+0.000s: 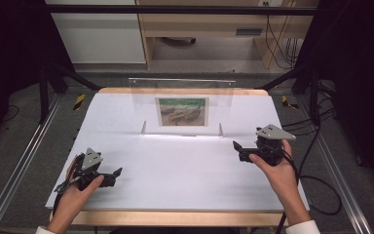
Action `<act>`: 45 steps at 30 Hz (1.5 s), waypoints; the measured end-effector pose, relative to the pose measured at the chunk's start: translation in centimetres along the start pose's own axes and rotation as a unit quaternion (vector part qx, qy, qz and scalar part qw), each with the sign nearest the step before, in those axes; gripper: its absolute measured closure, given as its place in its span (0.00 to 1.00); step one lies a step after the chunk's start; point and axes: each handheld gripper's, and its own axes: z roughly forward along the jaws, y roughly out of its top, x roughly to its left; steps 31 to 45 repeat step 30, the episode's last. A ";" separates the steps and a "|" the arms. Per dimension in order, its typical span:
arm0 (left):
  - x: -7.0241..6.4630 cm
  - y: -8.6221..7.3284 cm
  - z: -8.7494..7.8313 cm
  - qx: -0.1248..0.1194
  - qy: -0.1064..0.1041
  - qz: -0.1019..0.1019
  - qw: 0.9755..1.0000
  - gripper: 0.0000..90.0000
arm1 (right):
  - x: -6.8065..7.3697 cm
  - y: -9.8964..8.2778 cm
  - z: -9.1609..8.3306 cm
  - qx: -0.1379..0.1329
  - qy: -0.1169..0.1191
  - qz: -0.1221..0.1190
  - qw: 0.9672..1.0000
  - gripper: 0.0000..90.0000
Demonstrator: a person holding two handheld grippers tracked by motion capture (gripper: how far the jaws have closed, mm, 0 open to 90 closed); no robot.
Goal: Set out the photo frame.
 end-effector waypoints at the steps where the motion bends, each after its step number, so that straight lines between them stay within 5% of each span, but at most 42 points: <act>1: 0.0 0.0 0.0 0.000 0.000 0.000 1.000 0.04 | 0.0 -0.3 0.0 0.003 -0.001 0.000 1.000 0.05; 16: 0.0 -0.1 0.0 0.004 0.003 0.004 1.000 0.04 | -0.8 -4.9 -0.3 0.051 -0.016 0.022 0.998 0.06; 22: 0.0 -0.1 0.1 0.007 0.004 0.006 1.000 0.04 | -0.7 -7.4 -0.3 0.099 -0.003 0.038 0.994 0.07; 25: 0.0 -0.1 0.1 0.006 0.006 0.007 1.000 0.04 | -0.4 -8.2 -0.4 0.130 -0.007 0.028 0.991 0.07; 45: -0.1 -0.2 0.1 0.008 0.005 0.009 1.000 0.04 | -0.3 -8.7 -0.6 0.140 -0.009 0.032 0.990 0.08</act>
